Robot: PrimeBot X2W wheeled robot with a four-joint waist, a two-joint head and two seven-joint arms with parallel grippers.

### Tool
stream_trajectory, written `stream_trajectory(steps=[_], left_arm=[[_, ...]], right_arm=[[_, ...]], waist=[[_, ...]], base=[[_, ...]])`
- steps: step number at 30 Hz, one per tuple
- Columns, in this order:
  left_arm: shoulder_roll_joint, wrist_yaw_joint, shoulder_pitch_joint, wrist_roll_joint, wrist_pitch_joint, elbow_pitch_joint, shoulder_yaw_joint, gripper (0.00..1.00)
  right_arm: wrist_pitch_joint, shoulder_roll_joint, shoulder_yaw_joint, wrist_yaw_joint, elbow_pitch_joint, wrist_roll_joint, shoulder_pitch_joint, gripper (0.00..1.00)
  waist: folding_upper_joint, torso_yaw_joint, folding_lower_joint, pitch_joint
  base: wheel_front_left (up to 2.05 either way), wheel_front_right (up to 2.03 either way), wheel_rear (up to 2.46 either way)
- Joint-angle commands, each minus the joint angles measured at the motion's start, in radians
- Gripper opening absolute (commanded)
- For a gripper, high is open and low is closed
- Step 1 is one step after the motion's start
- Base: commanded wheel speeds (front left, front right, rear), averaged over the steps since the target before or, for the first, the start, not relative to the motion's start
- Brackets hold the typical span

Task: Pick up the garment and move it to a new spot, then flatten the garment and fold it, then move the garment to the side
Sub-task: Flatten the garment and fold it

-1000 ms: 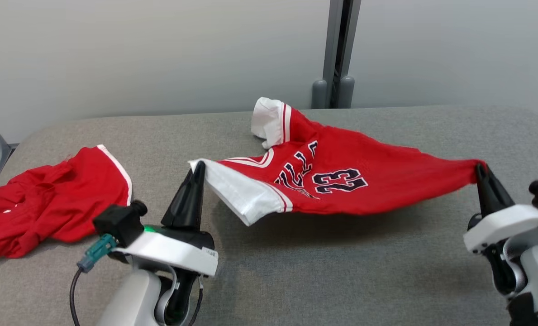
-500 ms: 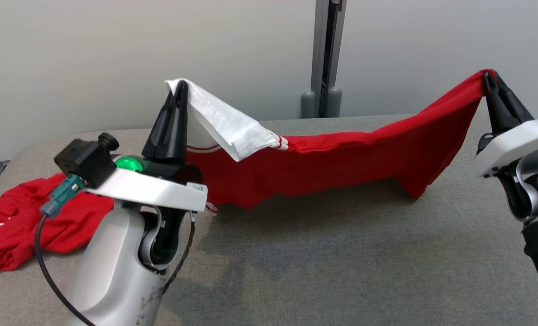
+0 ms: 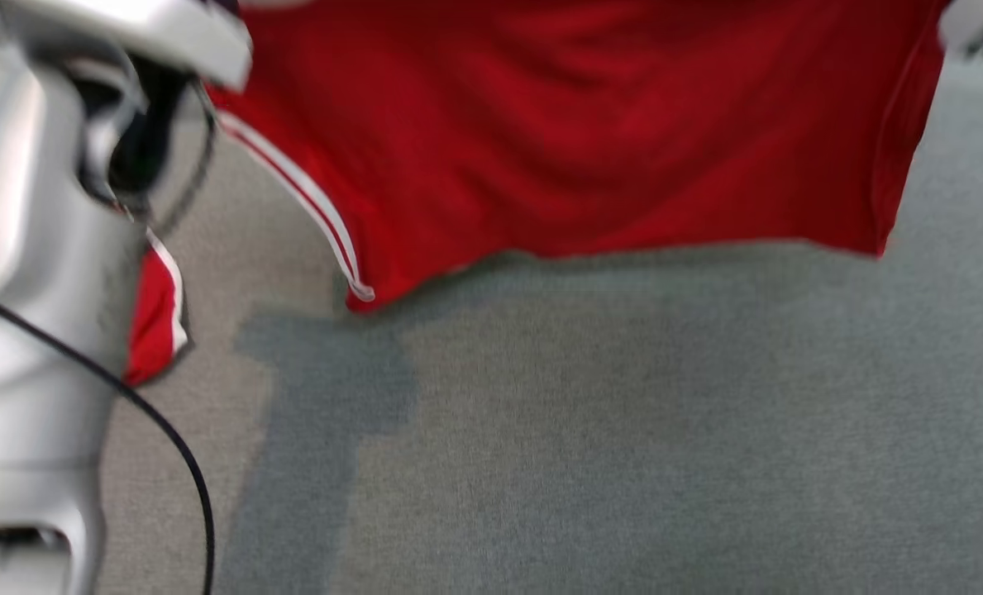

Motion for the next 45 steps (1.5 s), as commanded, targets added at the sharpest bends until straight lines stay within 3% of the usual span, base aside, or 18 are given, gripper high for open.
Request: stream_trajectory(steps=[1, 7, 14, 18, 22, 26, 36, 40, 45], left_arm=[[0.016, -0.009, -0.093, 0.021, 0.007, 0.045, -0.007, 0.0], [0.031, -0.019, -0.389, 0.073, -0.027, 0.237, -0.029, 0.0], [0.002, 0.026, -0.693, 0.118, -0.205, 0.402, 0.009, 0.0], [-0.014, 0.037, -0.777, 0.145, -0.226, 0.368, 0.063, 0.0], [-0.045, 0.016, -0.711, 0.209, -0.226, 0.273, 0.107, 0.0], [-0.06, -0.016, -0.632, 0.252, -0.225, 0.263, 0.11, 0.0], [-0.095, -0.037, -0.373, 0.277, -0.225, 0.33, 0.068, 0.0], [-0.098, -0.038, -0.269, 0.267, -0.225, 0.351, 0.006, 0.0], [-0.071, -0.037, -0.145, 0.247, -0.225, 0.381, -0.143, 0.0]], right_arm=[[-0.004, -0.003, 0.011, 0.0, 0.029, -0.019, -0.082, 0.0], [-0.064, 0.019, 0.027, 0.0, 0.164, -0.074, -0.335, 0.0], [-0.235, 0.052, -0.1, 0.0, 0.301, -0.183, -0.583, 0.0], [-0.256, 0.083, -0.198, 0.0, 0.295, -0.24, -0.627, 0.0], [-0.256, 0.115, -0.277, 0.0, 0.247, -0.289, -0.549, 0.0], [-0.256, 0.134, -0.313, 0.0, 0.242, -0.312, -0.474, 0.0], [-0.257, 0.121, -0.285, 0.0, 0.331, -0.232, -0.214, 0.0], [-0.257, 0.104, -0.245, 0.0, 0.359, -0.174, -0.11, 0.0], [-0.257, 0.081, -0.18, 0.0, 0.38, -0.093, 0.02, 0.0]], waist=[[-0.0001, -0.002, 0.0, 0.15], [-0.0001, 0.009, 0.0, 0.278], [-0.0001, 0.034, 0.0, 0.387], [-0.0001, 0.042, 0.0, 0.426], [-0.0001, 0.049, 0.0, 0.454], [-0.0001, 0.057, 0.0, 0.46], [-0.0001, 0.093, 0.0, 0.401], [-0.0001, 0.104, 0.0, 0.347], [-0.0001, 0.114, 0.0, 0.273]], base=[[0.0, 0.0, 0.0], [0.0, 0.0, 0.0], [0.0, 0.0, 0.0], [0.0, 0.0, 0.0], [0.0, 0.0, 0.0], [0.0, 0.0, 0.0], [0.0, 0.0, 0.0], [0.0, 0.0, 0.0], [0.0, 0.0, 0.0]])
